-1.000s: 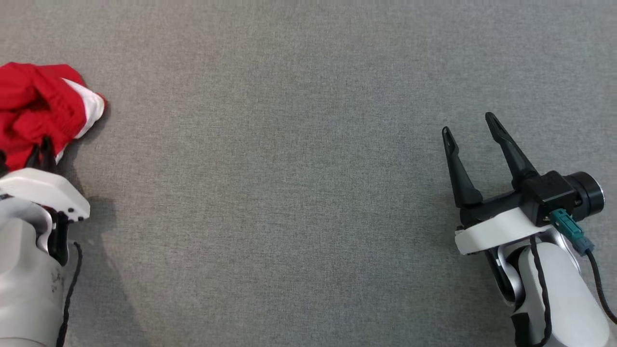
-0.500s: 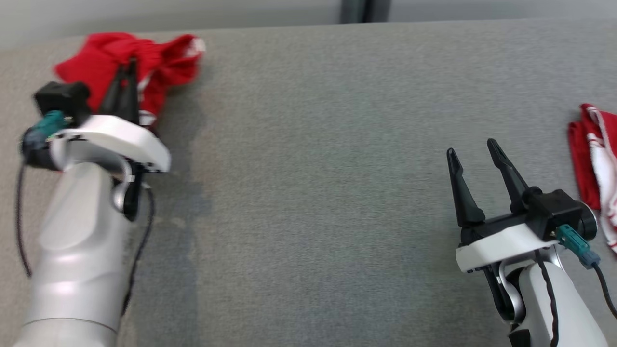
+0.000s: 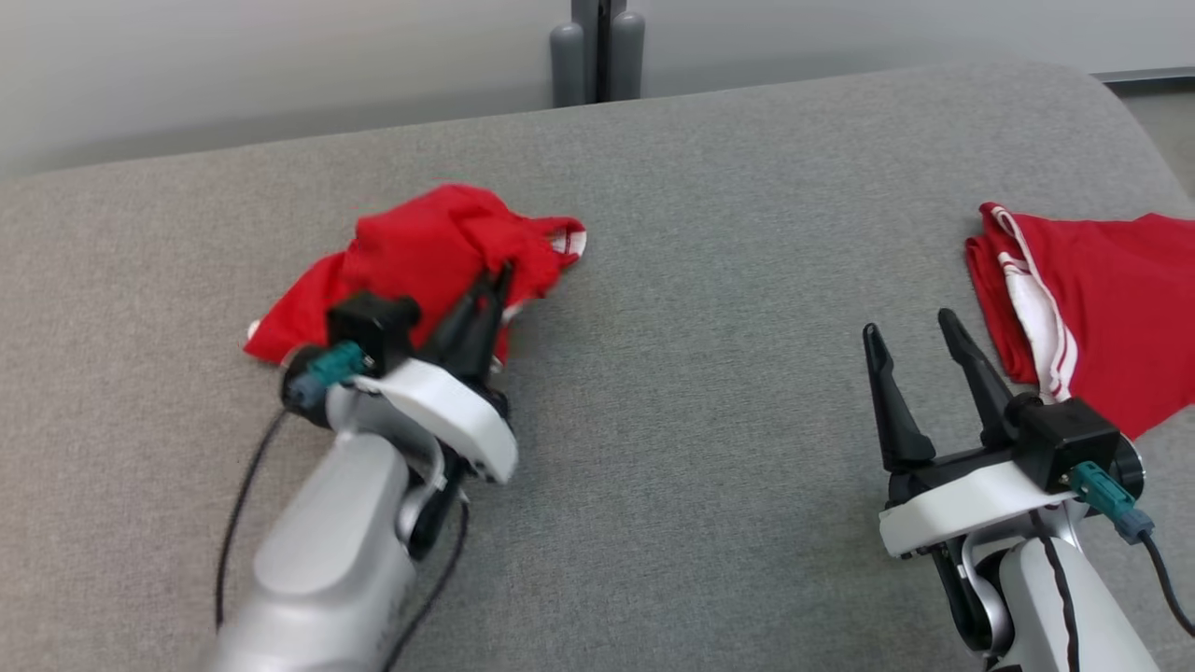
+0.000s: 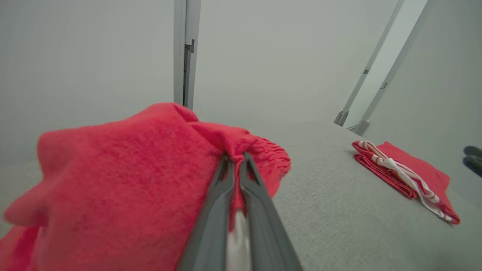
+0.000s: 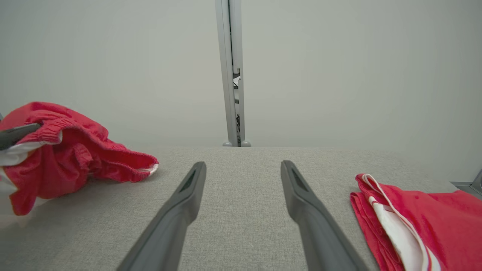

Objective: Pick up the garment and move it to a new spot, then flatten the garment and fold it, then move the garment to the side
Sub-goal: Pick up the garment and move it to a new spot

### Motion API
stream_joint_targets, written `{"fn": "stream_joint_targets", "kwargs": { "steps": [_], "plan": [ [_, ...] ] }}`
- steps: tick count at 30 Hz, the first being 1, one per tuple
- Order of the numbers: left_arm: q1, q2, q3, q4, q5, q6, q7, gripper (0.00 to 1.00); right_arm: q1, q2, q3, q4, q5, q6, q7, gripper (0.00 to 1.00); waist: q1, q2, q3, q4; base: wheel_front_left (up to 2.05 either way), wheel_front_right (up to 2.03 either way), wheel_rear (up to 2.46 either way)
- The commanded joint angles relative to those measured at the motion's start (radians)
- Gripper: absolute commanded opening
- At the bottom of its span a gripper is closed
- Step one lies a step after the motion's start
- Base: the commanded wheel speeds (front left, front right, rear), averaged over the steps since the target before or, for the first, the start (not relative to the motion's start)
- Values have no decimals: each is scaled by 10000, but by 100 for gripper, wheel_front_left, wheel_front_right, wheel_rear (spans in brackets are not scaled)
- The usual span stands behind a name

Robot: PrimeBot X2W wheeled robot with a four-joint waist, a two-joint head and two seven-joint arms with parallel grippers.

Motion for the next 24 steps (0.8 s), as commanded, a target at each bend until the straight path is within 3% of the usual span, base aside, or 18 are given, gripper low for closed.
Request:
{"fn": "stream_joint_targets", "kwargs": {
  "steps": [1,4,5,6,12,24],
  "plan": [
    [271,2,-425,-171,-147,-5,-31,0,64,-45,55,30,81,-4,-45,100,0,0,-89,-77,0,0,0],
    [750,51,-804,-257,-320,186,-31,0,142,-45,126,118,143,-4,-46,100,0,0,-219,-102,0,0,0],
    [912,38,-847,-288,-346,281,-31,32,167,-43,138,153,172,-4,-46,100,0,0,-269,-90,0,0,0],
    [1071,28,-826,-302,-350,399,-31,100,188,-44,139,181,198,-4,-46,100,0,0,-311,-74,0,0,0],
    [2024,22,-109,-467,129,985,-30,100,329,-43,178,293,263,-4,-45,100,0,0,-603,58,0,0,0],
    [4640,304,3202,-2144,1674,1773,-32,100,875,-47,287,606,351,-4,-46,100,0,0,-1562,510,0,0,0]
  ]
}}
